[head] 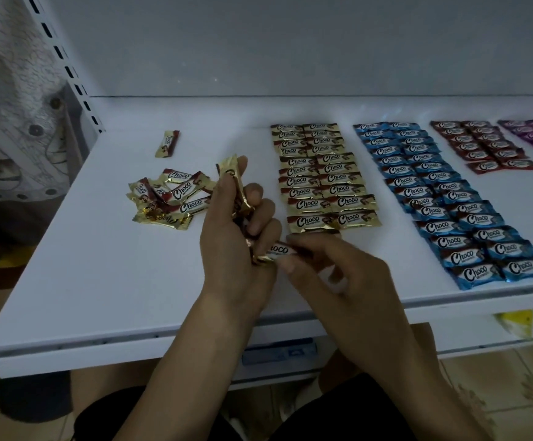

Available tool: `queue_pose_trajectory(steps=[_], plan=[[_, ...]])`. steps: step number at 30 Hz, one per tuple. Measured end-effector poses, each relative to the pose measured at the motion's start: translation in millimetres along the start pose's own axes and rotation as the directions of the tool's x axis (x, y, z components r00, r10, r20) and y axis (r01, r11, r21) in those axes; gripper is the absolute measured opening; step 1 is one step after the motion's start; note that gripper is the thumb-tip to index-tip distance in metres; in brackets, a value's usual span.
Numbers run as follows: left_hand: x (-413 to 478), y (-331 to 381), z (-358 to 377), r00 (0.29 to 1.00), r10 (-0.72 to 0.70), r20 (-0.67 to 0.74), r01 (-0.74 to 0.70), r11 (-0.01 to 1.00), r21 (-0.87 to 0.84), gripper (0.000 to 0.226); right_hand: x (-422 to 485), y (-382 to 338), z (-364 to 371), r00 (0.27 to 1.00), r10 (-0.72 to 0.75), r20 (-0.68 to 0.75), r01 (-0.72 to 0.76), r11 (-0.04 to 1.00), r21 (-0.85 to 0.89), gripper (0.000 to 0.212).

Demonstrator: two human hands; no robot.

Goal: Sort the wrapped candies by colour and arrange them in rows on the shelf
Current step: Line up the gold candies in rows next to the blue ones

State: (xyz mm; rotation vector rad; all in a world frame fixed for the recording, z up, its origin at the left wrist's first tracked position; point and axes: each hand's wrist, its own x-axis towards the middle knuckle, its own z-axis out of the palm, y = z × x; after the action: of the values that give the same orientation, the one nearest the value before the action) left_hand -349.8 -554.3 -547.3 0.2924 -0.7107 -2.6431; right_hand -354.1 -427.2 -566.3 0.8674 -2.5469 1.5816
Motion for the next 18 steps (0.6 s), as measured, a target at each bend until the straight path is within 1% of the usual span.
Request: queue_pose_trajectory(steps=[2, 4, 5, 6, 8, 10, 11, 13, 15, 16, 17, 18], plan=[[1, -1, 6, 1.000, -0.021, 0.023, 0.022, 0.998, -0.063, 0.022, 4, -5, -1, 0.997, 0.070, 0.029, -0.074, 0.981, 0.179, 0.008], [5, 1, 5, 1.000, -0.023, 0.003, 0.023, 0.996, -0.091, 0.022, 9, -9, -9, 0.992, 0.122, -0.010, -0.114, 0.948, 0.296, 0.006], [6, 3, 3, 1.000, -0.016, -0.014, 0.015, 0.998, -0.062, 0.022, 11, -9, -14, 0.989, 0.142, -0.035, -0.122, 0.935, 0.332, 0.006], [7, 5, 0, 1.000, -0.005, -0.029, 0.005, 1.000, 0.013, 0.022, 12, -10, -19, 0.985, 0.163, -0.055, -0.132, 0.922, 0.364, 0.006], [7, 6, -4, 0.999, 0.019, -0.039, -0.009, 0.968, 0.253, 0.021, 13, -8, -27, 0.977, 0.198, -0.077, -0.153, 0.908, 0.390, 0.007], [3, 2, -6, 0.998, 0.052, -0.023, -0.035, 0.886, 0.463, 0.019, 14, -1, -32, 0.972, 0.211, -0.100, -0.163, 0.920, 0.357, 0.012], [0, 0, -7, 0.997, 0.079, 0.004, -0.068, 0.843, 0.533, 0.020, 14, 3, -34, 0.972, 0.206, -0.110, -0.159, 0.929, 0.333, 0.017], [-4, -7, -11, 0.985, 0.146, 0.093, -0.172, 0.761, 0.626, 0.031, 15, 10, -42, 0.973, 0.191, -0.127, -0.151, 0.951, 0.271, 0.023], [-7, -12, -17, 0.956, 0.208, 0.209, -0.295, 0.653, 0.698, 0.038, 17, 20, -53, 0.975, 0.181, -0.132, -0.160, 0.974, 0.158, 0.022], [-7, -14, -20, 0.933, 0.235, 0.271, -0.359, 0.571, 0.739, 0.036, 18, 26, -58, 0.973, 0.193, -0.125, -0.181, 0.978, 0.106, 0.023], [-6, -17, -23, 0.905, 0.259, 0.336, -0.422, 0.459, 0.782, 0.033, 20, 31, -62, 0.970, 0.211, -0.118, -0.203, 0.976, 0.074, 0.023], [-6, -21, -25, 0.876, 0.276, 0.395, -0.471, 0.322, 0.821, 0.032, 22, 36, -65, 0.969, 0.220, -0.113, -0.216, 0.975, 0.048, 0.024]])
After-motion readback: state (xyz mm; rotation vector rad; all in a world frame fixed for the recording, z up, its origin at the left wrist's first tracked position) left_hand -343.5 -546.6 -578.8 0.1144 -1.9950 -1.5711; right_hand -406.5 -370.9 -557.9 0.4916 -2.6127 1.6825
